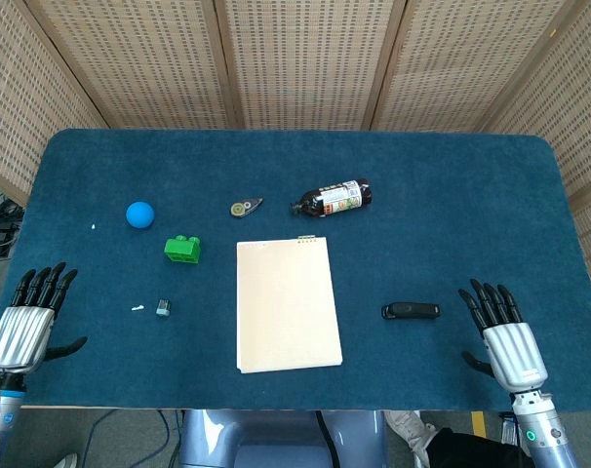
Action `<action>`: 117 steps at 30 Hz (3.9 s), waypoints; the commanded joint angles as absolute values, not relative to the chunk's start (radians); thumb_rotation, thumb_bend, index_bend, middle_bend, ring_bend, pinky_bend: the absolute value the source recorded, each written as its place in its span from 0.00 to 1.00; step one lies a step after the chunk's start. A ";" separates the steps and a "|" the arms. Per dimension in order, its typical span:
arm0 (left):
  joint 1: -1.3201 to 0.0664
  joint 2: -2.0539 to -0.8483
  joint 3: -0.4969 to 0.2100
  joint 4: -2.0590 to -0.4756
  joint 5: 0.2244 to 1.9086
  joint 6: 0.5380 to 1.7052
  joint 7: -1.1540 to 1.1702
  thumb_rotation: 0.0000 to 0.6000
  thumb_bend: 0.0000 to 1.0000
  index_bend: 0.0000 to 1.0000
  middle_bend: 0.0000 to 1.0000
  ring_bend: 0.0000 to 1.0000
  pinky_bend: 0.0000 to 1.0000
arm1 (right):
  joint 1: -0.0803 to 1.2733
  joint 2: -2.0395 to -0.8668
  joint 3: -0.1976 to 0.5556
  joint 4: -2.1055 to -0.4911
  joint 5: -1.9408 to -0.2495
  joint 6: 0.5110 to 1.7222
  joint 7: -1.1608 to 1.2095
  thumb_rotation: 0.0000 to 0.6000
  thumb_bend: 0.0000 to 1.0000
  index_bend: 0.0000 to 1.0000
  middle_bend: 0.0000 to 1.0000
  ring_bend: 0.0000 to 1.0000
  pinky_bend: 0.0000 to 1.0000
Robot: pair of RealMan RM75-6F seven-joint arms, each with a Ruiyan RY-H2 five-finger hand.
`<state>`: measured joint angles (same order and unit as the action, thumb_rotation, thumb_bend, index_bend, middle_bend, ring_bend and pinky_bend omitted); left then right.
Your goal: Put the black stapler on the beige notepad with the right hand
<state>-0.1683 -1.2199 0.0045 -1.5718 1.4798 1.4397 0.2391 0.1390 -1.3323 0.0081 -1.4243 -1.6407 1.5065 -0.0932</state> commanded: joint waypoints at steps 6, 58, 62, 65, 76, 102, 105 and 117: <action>-0.167 -1.214 0.007 -1.582 1.492 1.438 0.251 1.00 0.16 0.00 0.00 0.00 0.00 | 0.149 -1.335 0.015 -1.439 -1.638 1.494 -0.101 1.00 0.20 0.19 0.00 0.00 0.14; -0.172 -1.210 -0.010 -1.580 1.488 1.397 0.233 1.00 0.16 0.00 0.00 0.00 0.00 | 0.423 -1.575 0.138 -1.288 -1.268 1.055 -0.305 1.00 0.32 0.56 0.35 0.28 0.43; -0.172 -1.209 -0.010 -1.579 1.488 1.396 0.227 1.00 0.16 0.00 0.00 0.00 0.00 | 0.431 -1.596 0.145 -1.269 -1.255 1.063 -0.325 1.00 0.37 0.67 0.47 0.43 0.58; -0.172 -1.208 -0.010 -1.579 1.489 1.395 0.225 1.00 0.16 0.00 0.00 0.00 0.00 | 0.433 -1.598 0.148 -1.277 -1.244 1.063 -0.325 1.00 0.38 0.73 0.53 0.51 0.67; -0.172 -1.205 -0.011 -1.580 1.489 1.393 0.218 1.00 0.16 0.00 0.00 0.00 0.00 | 0.466 -1.560 0.163 -1.416 -1.248 1.084 -0.402 1.00 0.40 0.76 0.56 0.57 0.74; -0.171 -1.171 -0.015 -1.589 1.477 1.380 0.158 1.00 0.17 0.00 0.00 0.00 0.00 | 0.708 -1.808 0.236 -1.664 -1.025 1.081 -0.833 1.00 0.40 0.76 0.56 0.58 0.74; -0.171 -1.164 -0.013 -1.593 1.473 1.371 0.146 1.00 0.17 0.00 0.00 0.00 0.00 | 0.726 -1.835 0.235 -1.641 -1.009 1.082 -0.849 1.00 0.40 0.76 0.56 0.58 0.74; -0.177 -1.151 -0.011 -1.603 1.465 1.352 0.143 1.00 0.17 0.00 0.00 0.00 0.00 | 0.758 -1.884 0.221 -1.570 -0.936 1.074 -0.855 1.00 0.29 0.49 0.28 0.27 0.40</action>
